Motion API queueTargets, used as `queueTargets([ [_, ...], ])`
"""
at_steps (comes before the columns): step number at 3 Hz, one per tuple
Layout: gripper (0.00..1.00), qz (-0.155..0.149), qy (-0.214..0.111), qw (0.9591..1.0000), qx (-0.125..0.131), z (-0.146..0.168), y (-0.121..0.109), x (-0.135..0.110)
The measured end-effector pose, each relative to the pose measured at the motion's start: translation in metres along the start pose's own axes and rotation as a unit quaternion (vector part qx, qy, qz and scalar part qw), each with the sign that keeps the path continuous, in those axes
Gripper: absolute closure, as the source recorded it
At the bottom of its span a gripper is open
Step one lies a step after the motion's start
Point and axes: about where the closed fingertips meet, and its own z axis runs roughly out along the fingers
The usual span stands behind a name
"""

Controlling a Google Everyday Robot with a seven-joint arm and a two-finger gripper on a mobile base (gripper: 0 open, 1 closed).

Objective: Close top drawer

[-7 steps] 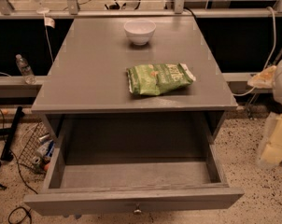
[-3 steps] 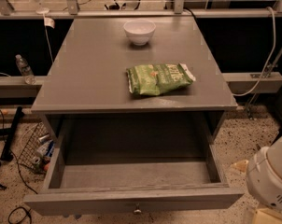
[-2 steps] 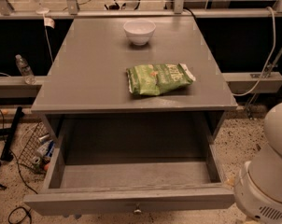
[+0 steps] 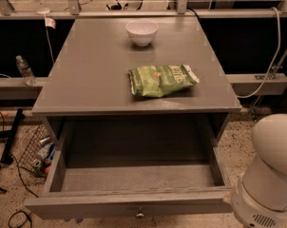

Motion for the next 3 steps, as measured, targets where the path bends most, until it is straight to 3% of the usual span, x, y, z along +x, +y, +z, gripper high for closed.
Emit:
queueTargets([
  [1, 0.26, 0.006, 0.013, 0.9996, -0.025, 0.022, -0.001, 0.001],
  [2, 0.57, 0.011, 0.021, 0.9987, -0.046, 0.046, -0.009, -0.001],
  [3, 0.80, 0.016, 0.011, 0.9988, -0.045, 0.063, -0.025, -0.009],
])
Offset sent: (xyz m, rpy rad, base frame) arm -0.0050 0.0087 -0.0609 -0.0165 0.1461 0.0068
